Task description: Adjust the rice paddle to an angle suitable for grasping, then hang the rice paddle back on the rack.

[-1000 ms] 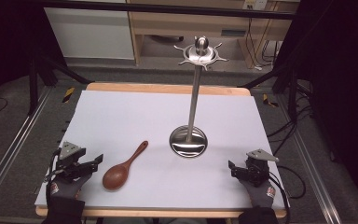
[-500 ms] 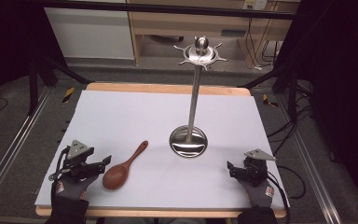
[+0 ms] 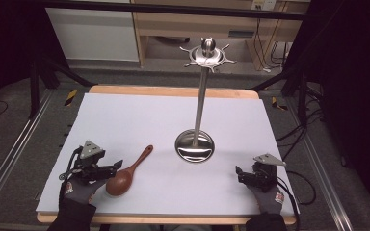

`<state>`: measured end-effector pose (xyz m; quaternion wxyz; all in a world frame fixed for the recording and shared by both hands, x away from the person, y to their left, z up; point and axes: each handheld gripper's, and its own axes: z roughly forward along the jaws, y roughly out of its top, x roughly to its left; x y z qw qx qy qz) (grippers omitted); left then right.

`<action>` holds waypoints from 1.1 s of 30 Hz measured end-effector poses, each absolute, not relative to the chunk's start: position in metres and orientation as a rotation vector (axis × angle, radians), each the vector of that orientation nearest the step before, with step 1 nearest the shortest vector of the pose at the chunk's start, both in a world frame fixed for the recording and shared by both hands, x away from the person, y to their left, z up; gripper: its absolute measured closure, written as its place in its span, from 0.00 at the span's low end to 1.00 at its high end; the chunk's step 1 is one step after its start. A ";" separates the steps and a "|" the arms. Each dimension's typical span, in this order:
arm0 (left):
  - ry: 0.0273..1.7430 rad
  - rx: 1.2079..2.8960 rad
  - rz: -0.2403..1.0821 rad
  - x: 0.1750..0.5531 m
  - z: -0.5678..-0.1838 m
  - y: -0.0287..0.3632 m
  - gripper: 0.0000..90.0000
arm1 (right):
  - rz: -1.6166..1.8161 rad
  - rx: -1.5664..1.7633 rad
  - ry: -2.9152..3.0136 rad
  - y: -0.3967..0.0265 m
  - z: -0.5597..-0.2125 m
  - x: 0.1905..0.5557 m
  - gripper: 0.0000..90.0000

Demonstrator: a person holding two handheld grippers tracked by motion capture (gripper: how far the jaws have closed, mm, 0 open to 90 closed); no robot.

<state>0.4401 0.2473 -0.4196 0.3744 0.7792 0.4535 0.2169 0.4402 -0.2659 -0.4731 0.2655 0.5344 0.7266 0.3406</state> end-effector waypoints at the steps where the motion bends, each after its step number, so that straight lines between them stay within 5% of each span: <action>1: 1.161 1.995 0.555 0.440 -0.420 0.247 0.26 | 0.921 1.446 1.961 -0.266 -0.473 0.440 0.16; 33: 1.026 2.188 0.535 0.463 -0.389 0.197 0.30 | 0.929 1.460 1.960 -0.269 -0.472 0.439 0.15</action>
